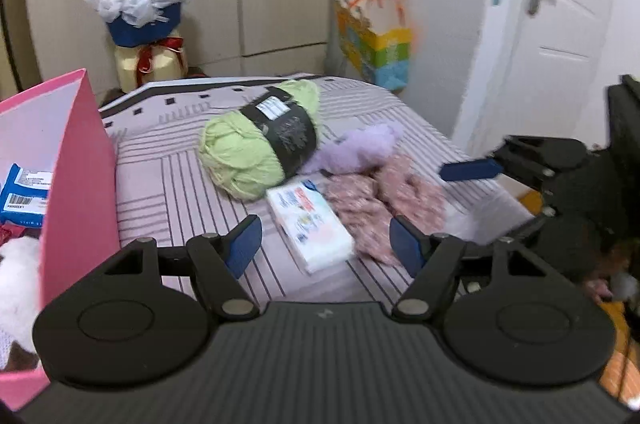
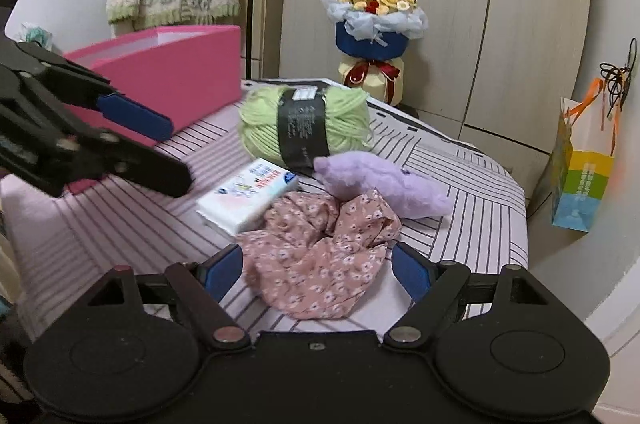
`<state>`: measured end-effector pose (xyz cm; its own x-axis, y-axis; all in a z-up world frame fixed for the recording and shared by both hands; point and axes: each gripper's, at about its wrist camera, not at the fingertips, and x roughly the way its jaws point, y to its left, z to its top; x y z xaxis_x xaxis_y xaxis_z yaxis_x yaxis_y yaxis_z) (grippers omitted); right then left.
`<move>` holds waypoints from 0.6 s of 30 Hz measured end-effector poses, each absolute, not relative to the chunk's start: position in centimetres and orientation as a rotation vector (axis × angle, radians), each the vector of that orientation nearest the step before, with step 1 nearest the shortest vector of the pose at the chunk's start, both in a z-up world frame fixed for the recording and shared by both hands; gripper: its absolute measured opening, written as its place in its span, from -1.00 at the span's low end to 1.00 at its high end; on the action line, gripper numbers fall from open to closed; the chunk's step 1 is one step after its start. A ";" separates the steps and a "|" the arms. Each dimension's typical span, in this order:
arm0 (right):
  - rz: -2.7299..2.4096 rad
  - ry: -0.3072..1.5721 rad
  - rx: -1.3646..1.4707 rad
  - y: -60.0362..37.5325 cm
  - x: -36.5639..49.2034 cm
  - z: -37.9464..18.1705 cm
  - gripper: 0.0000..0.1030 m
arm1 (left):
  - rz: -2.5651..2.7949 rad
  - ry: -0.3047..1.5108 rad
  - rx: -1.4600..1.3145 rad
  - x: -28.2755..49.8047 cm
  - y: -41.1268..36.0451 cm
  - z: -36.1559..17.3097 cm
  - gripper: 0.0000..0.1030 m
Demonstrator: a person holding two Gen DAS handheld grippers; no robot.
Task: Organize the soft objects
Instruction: 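Close the left gripper on the tissue pack while the right gripper grasps the floral cloth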
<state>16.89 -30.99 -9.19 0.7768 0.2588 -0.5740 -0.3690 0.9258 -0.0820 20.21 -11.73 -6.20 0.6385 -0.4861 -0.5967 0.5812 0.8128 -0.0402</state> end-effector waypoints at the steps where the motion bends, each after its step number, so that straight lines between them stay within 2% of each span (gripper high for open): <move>1: 0.343 0.595 -0.197 -31.0 17.3 -9.4 0.65 | -0.586 0.622 0.166 20.8 -12.2 -6.7 0.34; 14: 0.365 0.658 -0.152 -30.4 20.8 -11.1 0.71 | -0.492 0.676 0.091 25.0 -14.0 -10.4 0.22; 18: 0.368 0.658 -0.128 -30.6 20.8 -11.2 0.66 | -0.485 0.701 0.076 25.1 -14.4 -10.9 0.22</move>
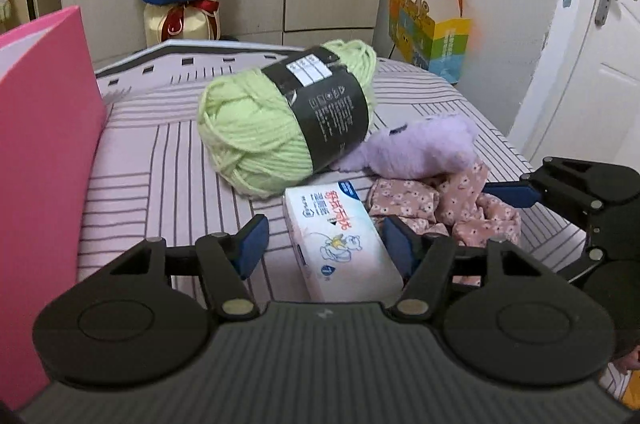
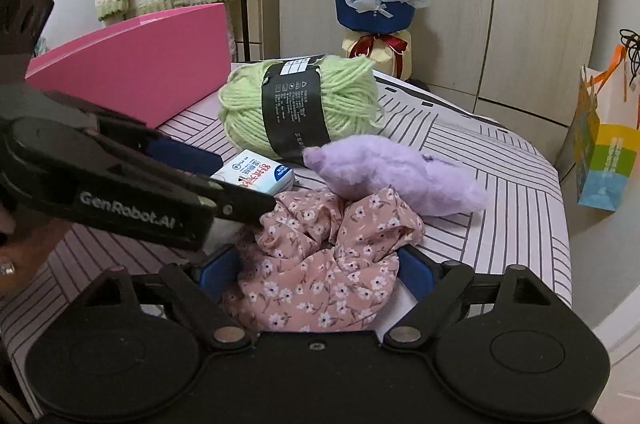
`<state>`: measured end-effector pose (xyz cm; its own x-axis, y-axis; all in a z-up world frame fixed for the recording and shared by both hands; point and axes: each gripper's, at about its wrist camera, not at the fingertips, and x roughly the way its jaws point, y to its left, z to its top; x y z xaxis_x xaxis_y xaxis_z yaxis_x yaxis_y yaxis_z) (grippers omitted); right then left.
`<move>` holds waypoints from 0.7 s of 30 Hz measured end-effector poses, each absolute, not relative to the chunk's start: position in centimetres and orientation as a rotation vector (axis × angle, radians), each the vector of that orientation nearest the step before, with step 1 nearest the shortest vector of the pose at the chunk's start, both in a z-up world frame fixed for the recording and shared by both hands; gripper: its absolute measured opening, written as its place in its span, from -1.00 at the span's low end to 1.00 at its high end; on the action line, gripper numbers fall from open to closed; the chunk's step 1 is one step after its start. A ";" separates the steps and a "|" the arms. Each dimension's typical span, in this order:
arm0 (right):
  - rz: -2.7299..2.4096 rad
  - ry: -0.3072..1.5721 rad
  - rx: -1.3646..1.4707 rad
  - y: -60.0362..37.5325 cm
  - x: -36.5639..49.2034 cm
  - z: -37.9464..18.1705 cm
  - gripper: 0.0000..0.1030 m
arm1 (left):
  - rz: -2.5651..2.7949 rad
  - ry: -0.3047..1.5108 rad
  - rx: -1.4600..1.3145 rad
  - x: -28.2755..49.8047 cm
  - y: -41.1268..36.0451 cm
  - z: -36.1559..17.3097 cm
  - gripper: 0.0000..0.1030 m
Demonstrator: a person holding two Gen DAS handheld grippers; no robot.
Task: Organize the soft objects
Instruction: 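Close the left gripper on the tissue pack while the right gripper grasps the floral cloth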
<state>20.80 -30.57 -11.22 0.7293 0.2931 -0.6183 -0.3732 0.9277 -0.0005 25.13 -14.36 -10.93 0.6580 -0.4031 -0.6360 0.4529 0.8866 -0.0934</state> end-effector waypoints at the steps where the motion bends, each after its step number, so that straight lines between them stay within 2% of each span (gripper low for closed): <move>1: 0.371 0.656 -0.124 -30.6 20.6 -11.2 0.51 | -0.482 0.704 0.073 25.2 -14.4 -11.0 0.22; 2: 0.379 0.652 -0.120 -30.7 20.4 -11.1 0.30 | -0.482 0.705 0.070 25.2 -14.4 -11.1 0.22; 3: 0.386 0.648 -0.119 -30.7 20.1 -11.1 0.19 | -0.480 0.706 0.068 25.3 -14.4 -11.1 0.22; 5: 0.394 0.641 -0.129 -30.6 19.4 -11.0 -0.30 | -0.477 0.702 0.070 25.3 -14.5 -11.2 0.22; 7: 0.377 0.637 -0.147 -30.4 18.6 -10.9 -0.58 | -0.477 0.683 0.086 24.9 -14.6 -11.2 0.24; 13: 0.265 0.645 -0.099 -30.7 17.1 -10.7 -0.62 | -0.435 0.650 0.151 24.0 -14.8 -11.3 0.22; 18: 0.226 0.633 -0.075 -30.3 17.4 -10.9 -0.42 | -0.409 0.634 0.167 24.1 -15.5 -11.6 0.22; 20: 0.219 0.628 -0.072 -30.1 17.7 -11.0 -0.34 | -0.404 0.632 0.161 24.0 -15.5 -11.6 0.07; 21: 0.214 0.625 -0.067 -30.1 17.7 -11.1 -0.32 | -0.405 0.629 0.160 24.0 -15.5 -11.6 -0.14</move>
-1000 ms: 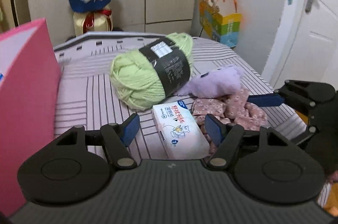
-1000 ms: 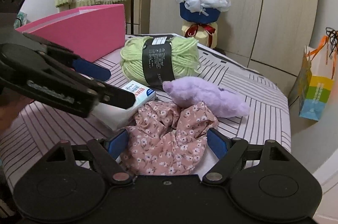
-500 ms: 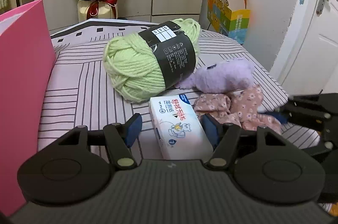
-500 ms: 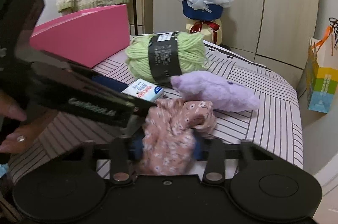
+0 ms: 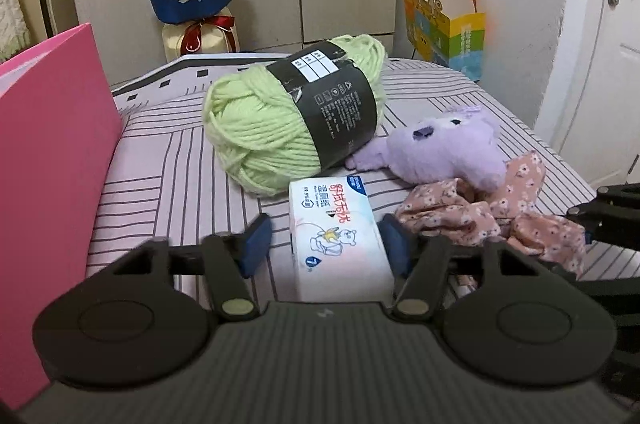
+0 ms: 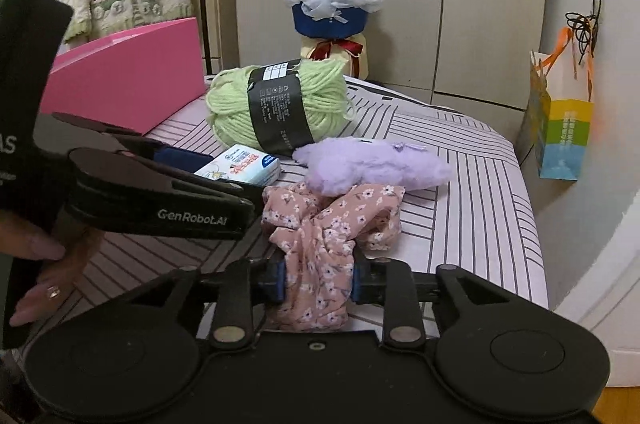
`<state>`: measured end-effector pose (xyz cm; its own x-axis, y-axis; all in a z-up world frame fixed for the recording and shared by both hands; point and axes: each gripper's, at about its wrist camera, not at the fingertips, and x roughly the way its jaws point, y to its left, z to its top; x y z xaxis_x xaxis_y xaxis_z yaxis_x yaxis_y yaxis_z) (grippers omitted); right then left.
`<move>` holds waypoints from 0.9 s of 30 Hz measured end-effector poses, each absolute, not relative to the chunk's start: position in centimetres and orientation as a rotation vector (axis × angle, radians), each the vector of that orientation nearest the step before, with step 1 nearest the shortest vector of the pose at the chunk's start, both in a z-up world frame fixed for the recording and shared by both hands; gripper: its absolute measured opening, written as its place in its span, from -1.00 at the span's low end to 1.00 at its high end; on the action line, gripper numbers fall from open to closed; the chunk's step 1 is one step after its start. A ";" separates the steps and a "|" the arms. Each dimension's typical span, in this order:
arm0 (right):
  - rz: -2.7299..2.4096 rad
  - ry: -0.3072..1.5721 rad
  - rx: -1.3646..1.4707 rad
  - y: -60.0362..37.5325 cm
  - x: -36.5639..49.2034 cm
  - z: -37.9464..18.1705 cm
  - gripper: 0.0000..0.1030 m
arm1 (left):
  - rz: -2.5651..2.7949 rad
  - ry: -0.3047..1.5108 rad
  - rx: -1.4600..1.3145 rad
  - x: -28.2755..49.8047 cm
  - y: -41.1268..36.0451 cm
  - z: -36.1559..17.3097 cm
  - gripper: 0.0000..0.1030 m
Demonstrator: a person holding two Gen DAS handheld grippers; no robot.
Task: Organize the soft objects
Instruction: 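Close the left gripper on the tissue pack while the right gripper grasps the floral cloth, then carry the tissue pack with the left gripper while the right gripper carries the cloth over the box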
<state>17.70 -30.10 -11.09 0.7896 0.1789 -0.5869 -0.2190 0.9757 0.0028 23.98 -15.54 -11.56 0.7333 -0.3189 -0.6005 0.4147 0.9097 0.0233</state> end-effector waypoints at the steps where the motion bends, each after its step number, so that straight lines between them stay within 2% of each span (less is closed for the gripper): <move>1: 0.210 0.622 -0.063 -30.1 17.7 -11.1 -0.32 | -0.408 0.627 0.157 23.9 -15.5 -11.5 -0.23; 3: 0.205 0.618 -0.065 -30.0 17.4 -11.2 -0.39 | -0.407 0.627 0.158 23.8 -15.4 -11.4 -0.24; 4: 0.210 0.617 -0.058 -30.0 17.3 -11.2 -0.58 | -0.408 0.627 0.154 23.8 -15.4 -11.4 -0.25; 5: 0.218 0.618 -0.041 -30.0 17.1 -11.1 -0.64 | -0.410 0.629 0.149 23.7 -15.3 -11.3 -0.25; 7: 0.215 0.616 -0.015 -29.7 16.7 -11.1 -0.67 | -0.419 0.637 0.131 23.4 -15.0 -11.2 -0.25; 16: 0.220 0.604 0.090 -28.5 14.5 -11.2 -0.68 | -0.452 0.669 0.049 20.8 -12.5 -10.6 -0.25; 27: 0.212 0.595 0.067 -26.5 11.9 -10.6 -0.68 | -0.479 0.667 0.008 17.7 -9.7 -9.5 -0.25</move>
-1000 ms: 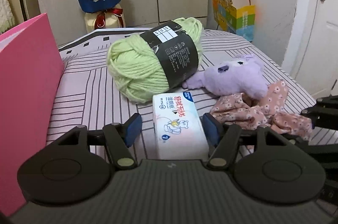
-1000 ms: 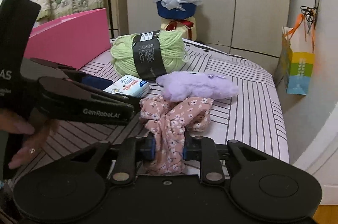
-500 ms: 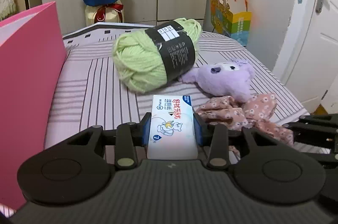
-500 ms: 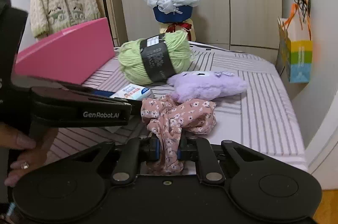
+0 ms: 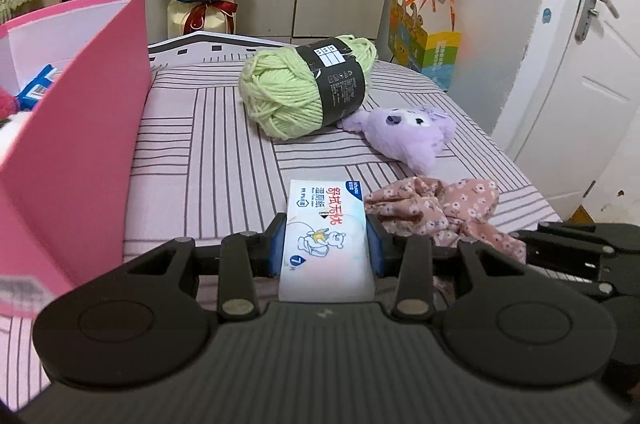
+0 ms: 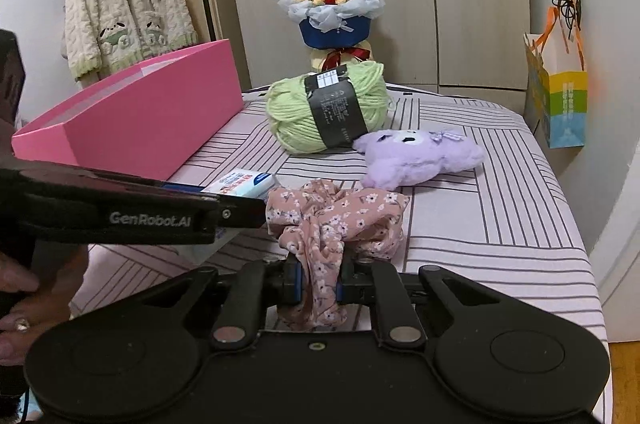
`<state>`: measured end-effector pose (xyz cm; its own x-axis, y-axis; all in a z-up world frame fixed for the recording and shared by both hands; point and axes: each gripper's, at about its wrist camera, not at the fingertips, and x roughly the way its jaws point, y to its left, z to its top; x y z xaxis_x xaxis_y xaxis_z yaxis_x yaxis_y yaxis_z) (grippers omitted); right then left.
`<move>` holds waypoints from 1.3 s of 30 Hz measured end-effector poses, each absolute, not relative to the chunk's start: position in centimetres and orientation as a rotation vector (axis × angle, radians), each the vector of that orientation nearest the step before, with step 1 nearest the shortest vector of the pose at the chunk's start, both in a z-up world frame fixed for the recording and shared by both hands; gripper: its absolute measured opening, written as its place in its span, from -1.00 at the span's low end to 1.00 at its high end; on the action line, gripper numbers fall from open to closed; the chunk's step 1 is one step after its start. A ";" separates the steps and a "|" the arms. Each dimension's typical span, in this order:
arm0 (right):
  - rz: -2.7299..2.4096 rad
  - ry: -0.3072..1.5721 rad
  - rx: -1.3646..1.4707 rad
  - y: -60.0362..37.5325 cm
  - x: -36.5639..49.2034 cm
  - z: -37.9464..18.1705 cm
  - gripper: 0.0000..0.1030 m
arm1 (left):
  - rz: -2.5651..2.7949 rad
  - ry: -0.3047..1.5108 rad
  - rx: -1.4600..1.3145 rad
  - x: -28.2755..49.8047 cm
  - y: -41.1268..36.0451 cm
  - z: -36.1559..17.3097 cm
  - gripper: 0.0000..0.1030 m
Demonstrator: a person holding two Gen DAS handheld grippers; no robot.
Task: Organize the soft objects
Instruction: 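Carry the tissue pack with the left gripper while the right gripper carries the cloth over the box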
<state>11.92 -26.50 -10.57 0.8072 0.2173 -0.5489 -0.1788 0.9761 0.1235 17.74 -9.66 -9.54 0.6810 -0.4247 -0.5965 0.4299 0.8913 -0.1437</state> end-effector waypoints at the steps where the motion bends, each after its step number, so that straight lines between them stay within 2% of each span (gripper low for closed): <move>1: 0.210 0.595 0.065 -26.4 11.7 -10.5 -0.68 | -0.483 0.666 0.008 17.3 -9.5 -9.4 -0.25; 14: 0.245 0.640 0.085 -25.6 8.9 -9.6 -0.68 | -0.508 0.689 0.023 13.8 -6.5 -8.1 -0.25; 29: 0.456 0.703 0.063 -23.7 7.1 -5.7 -0.67 | -0.603 0.838 -0.058 11.2 -1.6 -6.4 -0.25; 39: 0.601 0.690 0.099 -20.4 7.3 -2.5 -0.67 | -0.577 0.791 -0.074 9.4 4.3 -2.8 -0.25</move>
<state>7.27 -20.44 -2.50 0.6102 0.5512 -0.5691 -0.4879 0.8274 0.2783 9.45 4.33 -2.80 0.5580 -0.5158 -0.6501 0.4617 0.8439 -0.2733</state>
